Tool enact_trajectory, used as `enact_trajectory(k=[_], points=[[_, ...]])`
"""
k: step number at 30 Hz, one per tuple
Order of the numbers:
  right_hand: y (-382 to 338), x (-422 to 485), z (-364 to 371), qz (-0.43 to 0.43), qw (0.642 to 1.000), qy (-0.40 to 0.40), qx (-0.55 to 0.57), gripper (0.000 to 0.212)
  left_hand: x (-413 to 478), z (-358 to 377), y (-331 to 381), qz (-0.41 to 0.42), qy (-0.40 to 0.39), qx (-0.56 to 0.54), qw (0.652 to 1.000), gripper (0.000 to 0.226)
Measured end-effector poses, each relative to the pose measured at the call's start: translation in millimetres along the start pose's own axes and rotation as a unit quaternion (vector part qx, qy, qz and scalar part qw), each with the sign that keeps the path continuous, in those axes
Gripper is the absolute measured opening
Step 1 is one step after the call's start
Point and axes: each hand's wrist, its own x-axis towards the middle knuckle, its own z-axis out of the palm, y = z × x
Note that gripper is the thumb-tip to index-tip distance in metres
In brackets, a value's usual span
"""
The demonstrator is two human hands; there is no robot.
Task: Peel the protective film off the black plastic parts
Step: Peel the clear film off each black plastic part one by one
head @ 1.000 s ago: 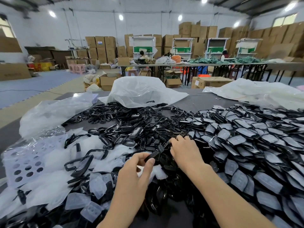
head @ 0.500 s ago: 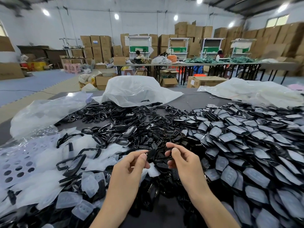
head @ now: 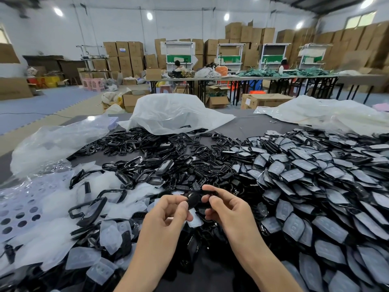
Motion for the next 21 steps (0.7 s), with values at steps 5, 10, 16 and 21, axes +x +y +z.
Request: enact_trajectory(k=[5, 10, 16, 21], points=[[0.4, 0.9, 2.7, 0.008, 0.999, -0.023, 0.021, 0.035, -2.3, 1.3, -0.8, 0.020, 0.001, 0.046, 0.999, 0.016], [-2.0, -0.6, 1.0, -0.001, 0.999, -0.053, 0.008, 0.030, -1.2, 0.0, 0.0, 0.046, 0.059, 0.051, 0.996, 0.017], [-3.6, -4.7, -0.7, -0.003, 0.994, -0.106, 0.000, 0.026, 1.1, -3.9, 0.8, 0.008, 0.028, -0.004, 1.000, 0.022], [-3.1, -5.5, 0.0, -0.004, 0.991, -0.132, 0.016, 0.026, 5.3, -9.3, -2.8, -0.008, 0.007, -0.047, 0.999, 0.022]])
